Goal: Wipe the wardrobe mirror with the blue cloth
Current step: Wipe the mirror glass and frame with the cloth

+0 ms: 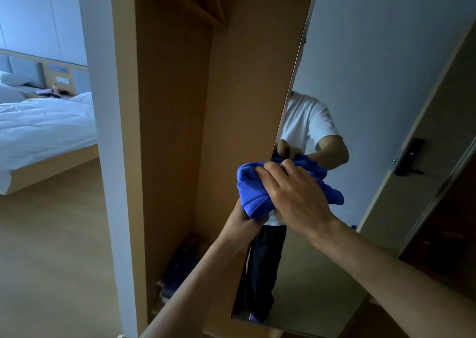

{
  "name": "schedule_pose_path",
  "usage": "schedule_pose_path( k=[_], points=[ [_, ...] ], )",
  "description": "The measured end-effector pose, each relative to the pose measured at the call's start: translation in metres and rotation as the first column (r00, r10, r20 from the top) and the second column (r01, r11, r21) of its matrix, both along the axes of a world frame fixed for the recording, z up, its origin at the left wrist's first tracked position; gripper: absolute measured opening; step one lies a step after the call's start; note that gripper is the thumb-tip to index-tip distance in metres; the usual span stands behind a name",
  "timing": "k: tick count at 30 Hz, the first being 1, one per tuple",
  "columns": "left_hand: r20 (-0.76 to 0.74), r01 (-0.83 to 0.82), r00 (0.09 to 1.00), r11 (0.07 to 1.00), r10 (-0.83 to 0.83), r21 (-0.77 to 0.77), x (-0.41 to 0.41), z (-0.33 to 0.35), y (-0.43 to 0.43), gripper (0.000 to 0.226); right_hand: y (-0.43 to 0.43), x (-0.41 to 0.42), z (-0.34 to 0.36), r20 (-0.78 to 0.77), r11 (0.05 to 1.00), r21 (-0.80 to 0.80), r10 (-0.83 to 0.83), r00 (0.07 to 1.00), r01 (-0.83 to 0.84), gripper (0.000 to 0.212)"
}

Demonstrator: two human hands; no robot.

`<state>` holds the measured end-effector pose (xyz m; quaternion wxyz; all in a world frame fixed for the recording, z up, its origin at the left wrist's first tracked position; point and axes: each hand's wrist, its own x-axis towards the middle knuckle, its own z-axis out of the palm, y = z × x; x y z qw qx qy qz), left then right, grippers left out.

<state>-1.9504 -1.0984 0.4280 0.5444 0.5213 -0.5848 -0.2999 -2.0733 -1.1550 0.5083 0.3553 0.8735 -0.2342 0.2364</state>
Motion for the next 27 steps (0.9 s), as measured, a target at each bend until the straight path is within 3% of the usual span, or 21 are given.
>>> schedule_pose_path(
  k=[2, 9, 15, 19, 27],
  points=[
    [-0.131, -0.009, 0.991, 0.997, 0.018, 0.07, 0.001, -0.012, -0.011, 0.042, 0.002, 0.0, 0.009, 0.023, 1.0, -0.001, -0.006, 1.0, 0.006, 0.049],
    [-0.159, -0.014, 0.986, 0.976, 0.049, 0.217, 0.008, -0.062, -0.01, 0.053, 0.004, 0.003, 0.042, 0.139, 0.997, -0.071, 0.018, 0.99, -0.008, 0.049],
    [-0.309, 0.046, 0.949, 0.948, 0.056, 0.314, 0.011, -0.067, -0.003, 0.027, -0.012, -0.008, 0.001, 0.041, 0.99, -0.127, 0.068, 0.997, -0.062, 0.048],
    [-0.446, 0.099, 0.893, 0.942, 0.058, 0.32, 0.013, -0.069, -0.007, 0.045, -0.014, -0.007, -0.034, -0.03, 0.993, -0.084, 0.079, 0.996, -0.081, 0.046],
    [-0.573, 0.064, 0.808, 0.947, 0.136, 0.316, 0.023, -0.09, -0.025, 0.072, -0.009, -0.003, -0.082, -0.22, 0.998, -0.029, 0.052, 0.974, -0.059, 0.045]
  ],
)
